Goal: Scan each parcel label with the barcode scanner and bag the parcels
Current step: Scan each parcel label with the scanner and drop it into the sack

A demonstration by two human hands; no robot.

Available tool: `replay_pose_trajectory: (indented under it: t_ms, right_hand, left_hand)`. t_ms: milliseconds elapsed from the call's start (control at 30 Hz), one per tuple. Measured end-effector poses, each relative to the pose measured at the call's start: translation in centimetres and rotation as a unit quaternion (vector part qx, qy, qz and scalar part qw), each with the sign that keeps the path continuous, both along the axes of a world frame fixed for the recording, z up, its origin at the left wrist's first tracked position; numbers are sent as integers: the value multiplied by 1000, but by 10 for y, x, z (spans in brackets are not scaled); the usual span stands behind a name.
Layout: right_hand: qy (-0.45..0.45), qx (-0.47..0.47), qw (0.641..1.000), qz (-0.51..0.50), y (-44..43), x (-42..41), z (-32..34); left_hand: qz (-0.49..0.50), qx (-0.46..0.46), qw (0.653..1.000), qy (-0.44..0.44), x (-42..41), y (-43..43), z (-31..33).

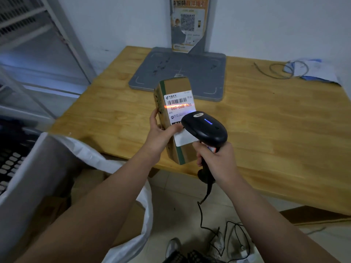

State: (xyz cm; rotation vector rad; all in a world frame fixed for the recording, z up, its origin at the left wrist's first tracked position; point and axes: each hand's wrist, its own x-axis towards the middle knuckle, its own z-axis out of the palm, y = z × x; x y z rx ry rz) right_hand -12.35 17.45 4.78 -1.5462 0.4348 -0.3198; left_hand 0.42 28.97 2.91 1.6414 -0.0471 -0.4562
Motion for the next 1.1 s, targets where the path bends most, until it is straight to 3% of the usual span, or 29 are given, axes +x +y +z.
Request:
replay_pose_trajectory:
  t_ms: [200,267,433,567,667,733,900,1100]
  right_hand:
    - [13,21,995,97,63,22,-25]
    - [48,22,991,126,84,27,-40]
    - [138,-20,975,173,127,37,-76]
    - [176,-40,964,195,151,44,-92]
    - [195,-48,958,206,162,44,-104]
    - [203,-57,956,206,166,44,-111]
    - [229,-73,947,213,173,42,-130]
    - [256,-91,937,218,169,43,-143]
  left_hand:
    - [66,46,996,-44,-32,108,-18]
    - [70,126,988,-56,-45,153,-29]
    - [49,446,892,-51,-74,231,-60]
    - [-56,548,834,-11,-89,268,-90]
    - [-180,625,759,-37,-94,286,-111]
    - [-177,661,727,-50,-93,292,-121]
    - [-155,703,692,-53,-94,275,-140]
    - [-117,705,695,-80,-76,253,-138]
